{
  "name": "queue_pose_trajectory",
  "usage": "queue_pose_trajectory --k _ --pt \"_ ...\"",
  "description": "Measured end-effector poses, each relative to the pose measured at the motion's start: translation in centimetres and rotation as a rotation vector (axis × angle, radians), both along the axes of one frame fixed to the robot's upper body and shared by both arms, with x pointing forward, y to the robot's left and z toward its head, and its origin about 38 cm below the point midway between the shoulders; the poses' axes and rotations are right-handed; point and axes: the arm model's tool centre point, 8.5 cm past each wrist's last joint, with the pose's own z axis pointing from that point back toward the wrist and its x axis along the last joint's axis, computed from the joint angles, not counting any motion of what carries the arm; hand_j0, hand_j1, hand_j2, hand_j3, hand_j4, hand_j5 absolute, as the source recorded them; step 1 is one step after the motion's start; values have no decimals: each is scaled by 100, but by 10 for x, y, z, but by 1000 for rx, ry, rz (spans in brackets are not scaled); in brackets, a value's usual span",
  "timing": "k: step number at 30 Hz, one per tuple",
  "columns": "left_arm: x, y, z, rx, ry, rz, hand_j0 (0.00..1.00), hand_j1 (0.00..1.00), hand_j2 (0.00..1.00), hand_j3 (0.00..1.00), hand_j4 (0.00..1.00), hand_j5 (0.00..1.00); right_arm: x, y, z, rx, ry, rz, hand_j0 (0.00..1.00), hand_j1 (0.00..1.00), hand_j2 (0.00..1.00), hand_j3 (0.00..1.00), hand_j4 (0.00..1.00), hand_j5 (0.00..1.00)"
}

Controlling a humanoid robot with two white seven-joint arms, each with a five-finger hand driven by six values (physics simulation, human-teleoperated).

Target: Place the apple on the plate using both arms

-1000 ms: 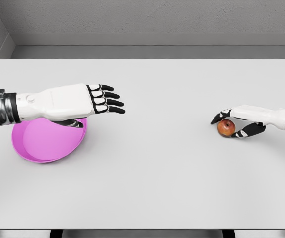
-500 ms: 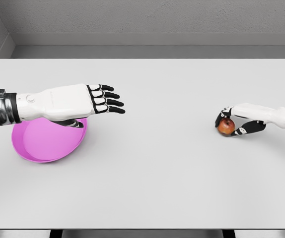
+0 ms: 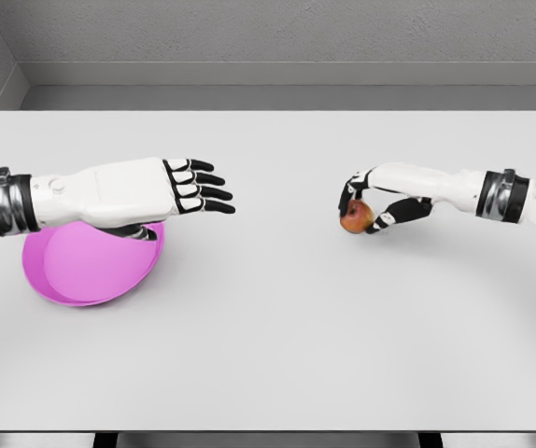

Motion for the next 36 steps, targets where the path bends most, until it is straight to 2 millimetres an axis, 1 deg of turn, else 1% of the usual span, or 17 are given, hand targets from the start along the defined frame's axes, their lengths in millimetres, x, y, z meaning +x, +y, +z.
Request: queue_pose_trajectory --k 2,3,5,8,10,11,14,16,17,18,20,22,23,27,31,33,36 --pt "0 0 0 0 0 0 100 100 100 100 100 100 1 30 -6 27 13 52 44 44 44 44 44 44" --pt "0 0 0 0 0 0 100 100 100 100 100 100 0 40 -11 36 25 64 44 44 44 44 44 44" --pt "0 0 0 0 0 0 100 100 100 100 100 100 0 51 -18 46 42 78 44 44 44 44 44 44" --pt "0 0 0 0 0 0 100 100 100 100 100 100 0 55 -22 48 53 81 44 44 44 44 44 44" --pt "0 0 0 0 0 0 100 100 100 100 100 100 1 51 -22 56 51 67 93 93 93 93 93 93" --pt "0 0 0 0 0 0 100 100 100 100 100 100 5 45 -18 67 42 45 100 100 100 100 100 100" --pt "0 0 1 0 -2 0 100 100 100 100 100 100 15 7 -5 88 14 -56 100 100 100 100 100 100" --pt "1 -3 2 -5 -5 -7 100 100 100 100 100 100 18 -34 7 80 -10 -145 100 100 100 100 100 100" --pt "1 -7 3 -12 -9 -14 100 100 100 100 100 100 13 -56 2 70 -1 -188 100 100 100 100 100 100" --pt "2 -12 3 -21 -11 -25 100 100 100 100 100 100 8 -74 -3 63 8 -227 100 100 100 100 100 100" --pt "2 -28 3 -50 -11 -56 100 100 100 100 100 100 5 -99 4 64 -8 -281 100 100 100 100 100 100" --pt "4 -48 2 -88 -8 -90 100 100 100 100 100 100 4 -118 18 61 -38 -318 100 100 100 100 100 100" --pt "8 -59 5 -99 -15 -105 100 100 100 100 100 100 3 -126 25 60 -53 -332 100 100 100 100 100 100" --pt "19 -89 -8 -113 19 -127 100 100 100 100 100 100 0 -152 49 43 -102 -378 100 100 100 100 100 100" --pt "36 -116 -34 -85 67 -115 100 100 100 100 100 100 -3 -161 54 33 -112 -393 100 100 100 100 100 100" --pt "40 -122 -44 -61 77 -109 100 100 100 100 100 100 -4 -162 53 30 -112 -393 100 100 100 100 100 100" --pt "39 -130 -58 18 104 -120 100 100 100 100 100 100 -5 -162 54 28 -114 -393 100 100 100 100 100 100"
